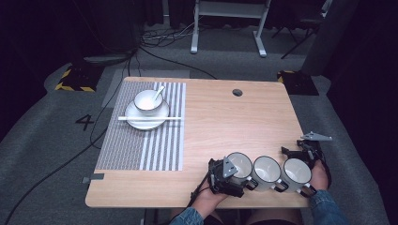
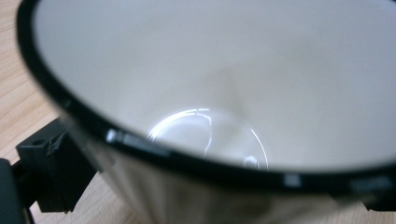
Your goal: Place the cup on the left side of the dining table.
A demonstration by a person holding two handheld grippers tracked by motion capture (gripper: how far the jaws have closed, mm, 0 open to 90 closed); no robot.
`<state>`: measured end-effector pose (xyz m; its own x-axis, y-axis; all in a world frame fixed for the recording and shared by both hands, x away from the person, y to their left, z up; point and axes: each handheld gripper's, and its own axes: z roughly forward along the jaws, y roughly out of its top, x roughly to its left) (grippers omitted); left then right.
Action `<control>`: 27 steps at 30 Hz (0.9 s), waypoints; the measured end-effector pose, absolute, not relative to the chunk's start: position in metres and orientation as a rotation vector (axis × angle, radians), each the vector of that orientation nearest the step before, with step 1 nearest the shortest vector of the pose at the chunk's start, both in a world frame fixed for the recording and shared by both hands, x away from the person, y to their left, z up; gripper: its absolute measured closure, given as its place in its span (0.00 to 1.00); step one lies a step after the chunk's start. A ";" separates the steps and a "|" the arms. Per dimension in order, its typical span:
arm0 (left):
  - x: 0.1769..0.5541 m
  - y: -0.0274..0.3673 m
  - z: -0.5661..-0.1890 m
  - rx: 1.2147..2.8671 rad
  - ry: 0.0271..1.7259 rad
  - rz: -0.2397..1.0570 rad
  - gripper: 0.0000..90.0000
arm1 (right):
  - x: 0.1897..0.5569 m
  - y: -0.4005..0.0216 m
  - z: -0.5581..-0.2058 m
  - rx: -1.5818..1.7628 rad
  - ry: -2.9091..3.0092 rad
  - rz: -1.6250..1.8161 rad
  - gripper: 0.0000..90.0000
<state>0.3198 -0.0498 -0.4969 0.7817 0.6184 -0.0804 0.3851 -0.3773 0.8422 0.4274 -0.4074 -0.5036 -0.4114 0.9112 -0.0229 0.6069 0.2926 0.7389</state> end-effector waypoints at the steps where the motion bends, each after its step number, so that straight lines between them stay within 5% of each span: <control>1: 0.320 -0.050 -0.497 2.013 0.750 0.307 0.02 | 0.427 -0.407 -0.504 1.356 2.123 0.919 0.15; 27: 0.324 -0.059 -0.497 2.018 0.706 0.363 0.03 | 0.428 -0.407 -0.504 1.353 2.124 0.920 0.15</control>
<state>0.3242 -0.0593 -0.4969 0.7903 0.6121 -0.0258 0.3354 -0.3970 0.8543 0.4276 -0.4074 -0.5037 -0.4131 0.9104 -0.0240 0.6051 0.2941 0.7398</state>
